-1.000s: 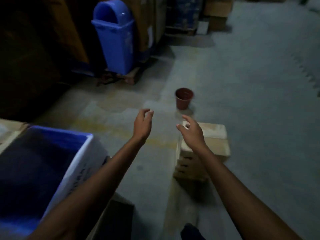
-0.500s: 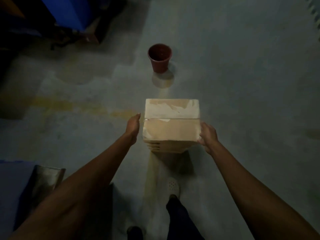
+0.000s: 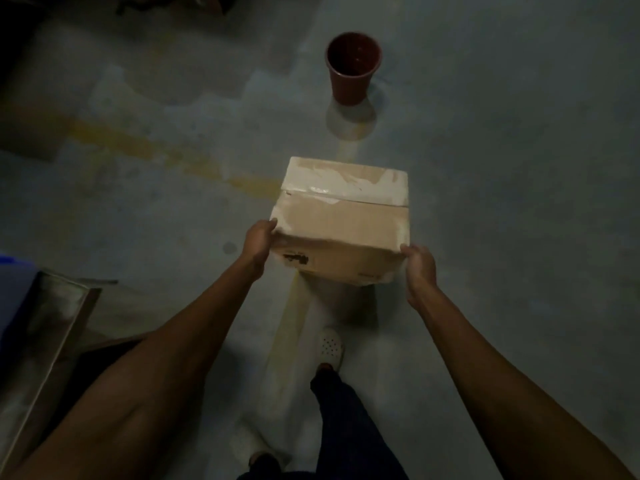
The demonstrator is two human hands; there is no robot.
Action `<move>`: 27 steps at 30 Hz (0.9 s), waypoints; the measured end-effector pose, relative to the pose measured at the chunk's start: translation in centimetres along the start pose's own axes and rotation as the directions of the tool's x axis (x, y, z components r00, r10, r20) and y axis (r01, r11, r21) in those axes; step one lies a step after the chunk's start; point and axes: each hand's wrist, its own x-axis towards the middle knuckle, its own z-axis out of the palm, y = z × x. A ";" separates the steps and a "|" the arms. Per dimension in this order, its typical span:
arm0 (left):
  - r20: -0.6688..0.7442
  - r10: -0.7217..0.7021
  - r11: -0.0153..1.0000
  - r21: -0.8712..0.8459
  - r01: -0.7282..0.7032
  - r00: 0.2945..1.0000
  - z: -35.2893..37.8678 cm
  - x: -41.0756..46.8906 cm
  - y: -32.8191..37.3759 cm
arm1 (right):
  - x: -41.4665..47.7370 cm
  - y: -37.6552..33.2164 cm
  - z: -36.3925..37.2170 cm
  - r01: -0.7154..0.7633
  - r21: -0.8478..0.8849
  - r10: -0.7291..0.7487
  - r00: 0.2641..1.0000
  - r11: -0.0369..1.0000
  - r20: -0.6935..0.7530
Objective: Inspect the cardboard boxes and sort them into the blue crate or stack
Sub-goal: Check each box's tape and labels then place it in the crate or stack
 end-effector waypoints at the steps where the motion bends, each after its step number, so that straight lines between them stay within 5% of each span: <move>1: -0.015 0.046 0.999 -0.026 -0.047 0.999 -1.0 -0.9 0.0 | -0.8 -0.7 0.0 0.055 -0.010 -0.055 0.998 0.998 0.007; 7: -0.175 0.198 0.971 -0.102 -0.218 0.964 -8.1 -10.2 -1.9 | -8.0 -2.4 3.0 0.295 -0.098 -0.280 0.950 0.950 0.140; 14: -0.449 0.239 0.944 -0.101 -0.314 0.861 -18.2 -22.1 -11.6 | -19.5 2.4 7.3 0.546 -0.247 -0.428 0.809 0.800 0.402; 27: -0.759 -0.048 0.856 -0.367 -0.365 0.650 -33.9 -49.9 -32.2 | -46.4 17.9 13.8 0.766 -0.105 -0.479 0.495 0.634 0.725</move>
